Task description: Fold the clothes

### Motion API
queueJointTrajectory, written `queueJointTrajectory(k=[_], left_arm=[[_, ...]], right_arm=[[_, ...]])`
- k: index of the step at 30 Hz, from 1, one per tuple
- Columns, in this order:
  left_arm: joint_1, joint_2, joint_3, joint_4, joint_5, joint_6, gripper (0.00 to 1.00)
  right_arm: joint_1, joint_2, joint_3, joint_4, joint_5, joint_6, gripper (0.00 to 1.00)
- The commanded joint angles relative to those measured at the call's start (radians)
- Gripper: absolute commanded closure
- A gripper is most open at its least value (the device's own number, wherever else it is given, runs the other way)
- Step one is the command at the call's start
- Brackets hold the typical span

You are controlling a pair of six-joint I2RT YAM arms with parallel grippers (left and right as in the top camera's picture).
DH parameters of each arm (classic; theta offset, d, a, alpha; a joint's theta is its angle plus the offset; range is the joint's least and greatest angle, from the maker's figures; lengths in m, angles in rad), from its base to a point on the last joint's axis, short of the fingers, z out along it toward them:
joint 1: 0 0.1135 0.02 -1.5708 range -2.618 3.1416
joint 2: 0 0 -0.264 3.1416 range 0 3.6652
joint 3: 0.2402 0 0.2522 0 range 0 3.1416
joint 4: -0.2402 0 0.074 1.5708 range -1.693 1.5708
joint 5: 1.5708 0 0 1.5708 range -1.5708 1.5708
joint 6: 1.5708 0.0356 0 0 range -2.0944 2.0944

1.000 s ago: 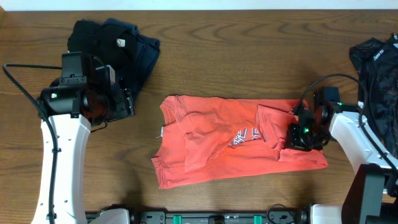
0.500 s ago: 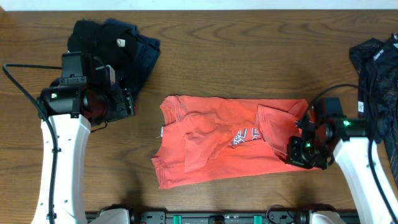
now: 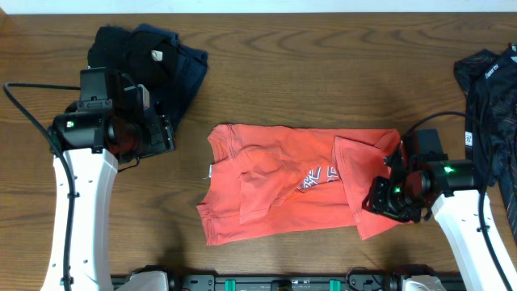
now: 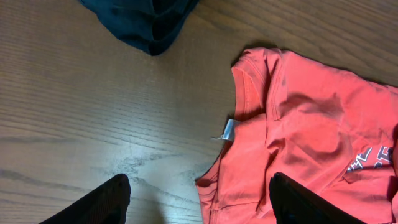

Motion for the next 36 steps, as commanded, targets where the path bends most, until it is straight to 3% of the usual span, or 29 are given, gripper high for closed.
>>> queueJointTrajectory(k=[1, 10, 15, 19, 29, 32, 36], left_arm=[[0.004, -0.009, 0.005, -0.003, 0.002, 0.006, 0.27], [0.004, -0.009, 0.005, -0.003, 0.002, 0.006, 0.27], [0.004, -0.009, 0.005, -0.003, 0.002, 0.006, 0.27], [0.004, -0.009, 0.005, -0.006, 0.002, 0.006, 0.27], [0.004, -0.009, 0.005, -0.018, 0.002, 0.006, 0.27], [0.004, -0.009, 0.005, -0.018, 0.002, 0.006, 0.27], [0.004, -0.009, 0.005, -0.018, 0.002, 0.006, 0.27]], right_arm=[[-0.004, -0.003, -0.001, 0.077, 0.007, 0.055, 0.65], [-0.026, 0.142, -0.001, 0.441, 0.101, 0.135, 0.65], [-0.026, 0.300, 0.000, 0.671, 0.014, -0.192, 0.59], [-0.026, 0.366, 0.000, 0.772, 0.009, -0.369, 0.48], [-0.045, 0.424, 0.000, 0.756, -0.019, -0.464, 0.57], [-0.045, 0.424, -0.001, 0.726, -0.016, -0.464, 0.67], [-0.045, 0.424, -0.001, 0.711, 0.000, -0.488, 0.68]])
